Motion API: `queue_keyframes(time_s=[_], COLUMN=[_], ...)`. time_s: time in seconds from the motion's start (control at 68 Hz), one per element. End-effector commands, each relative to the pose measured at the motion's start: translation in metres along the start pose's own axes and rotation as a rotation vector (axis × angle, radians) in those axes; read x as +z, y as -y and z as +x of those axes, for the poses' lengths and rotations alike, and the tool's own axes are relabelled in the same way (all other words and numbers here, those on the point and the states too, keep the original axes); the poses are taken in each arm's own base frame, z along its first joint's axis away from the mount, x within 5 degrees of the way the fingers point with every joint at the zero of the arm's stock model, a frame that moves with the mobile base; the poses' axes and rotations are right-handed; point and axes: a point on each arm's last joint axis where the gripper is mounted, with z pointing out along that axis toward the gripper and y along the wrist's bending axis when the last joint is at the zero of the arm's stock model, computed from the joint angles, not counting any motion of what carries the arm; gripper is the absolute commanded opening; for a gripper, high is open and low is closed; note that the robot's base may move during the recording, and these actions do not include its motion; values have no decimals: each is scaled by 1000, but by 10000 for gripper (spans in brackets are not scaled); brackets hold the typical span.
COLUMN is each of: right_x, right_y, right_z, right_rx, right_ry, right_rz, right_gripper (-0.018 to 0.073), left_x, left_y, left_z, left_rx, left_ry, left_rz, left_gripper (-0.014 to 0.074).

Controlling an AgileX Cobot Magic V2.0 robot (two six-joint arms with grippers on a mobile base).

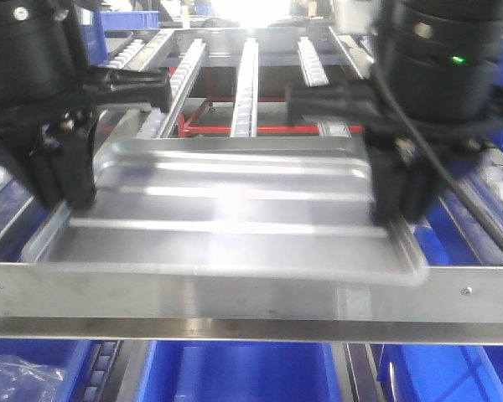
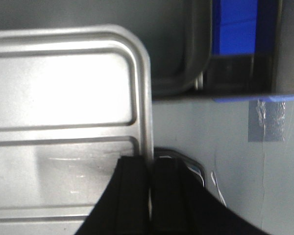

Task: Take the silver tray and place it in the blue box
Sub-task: 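Lift the tray with both grippers and pull it toward the robot, then hold the tray level with both grippers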

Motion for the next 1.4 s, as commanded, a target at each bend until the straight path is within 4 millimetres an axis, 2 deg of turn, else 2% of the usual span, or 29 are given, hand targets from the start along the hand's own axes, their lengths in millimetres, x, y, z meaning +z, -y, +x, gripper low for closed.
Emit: queue_keyframes(time_s=[0.0,0.162,0.279,0.456,0.721,1.074,1.382], right_x=[-25,-32,-31,-33,-33,-33,-33], right_y=[-2,11,12,4,8,7,6], right_z=[6,28,46,62,65,64,64], right_rx=[30,72,71,50,21,17,17], right_ry=[83,69,41,51,55,61,67], right_rz=[-123,-135,-137,-132,-73,-76,-91], right_gripper=[70,70,70,70,70,70,70], left_x=[-22,-26,-29,-30,-30,-41,-41], left_y=[10,11,12,14,15,11,10], left_z=[11,38,56,65,67,67,67], left_rx=[-35,-48,-18,0,-10,-23,10], left_ry=[61,38,25,26,9,23,24], left_rz=[93,91,61,43,53,87,69], left_gripper=[-99,-99,-99,-99,-99,-100,-100])
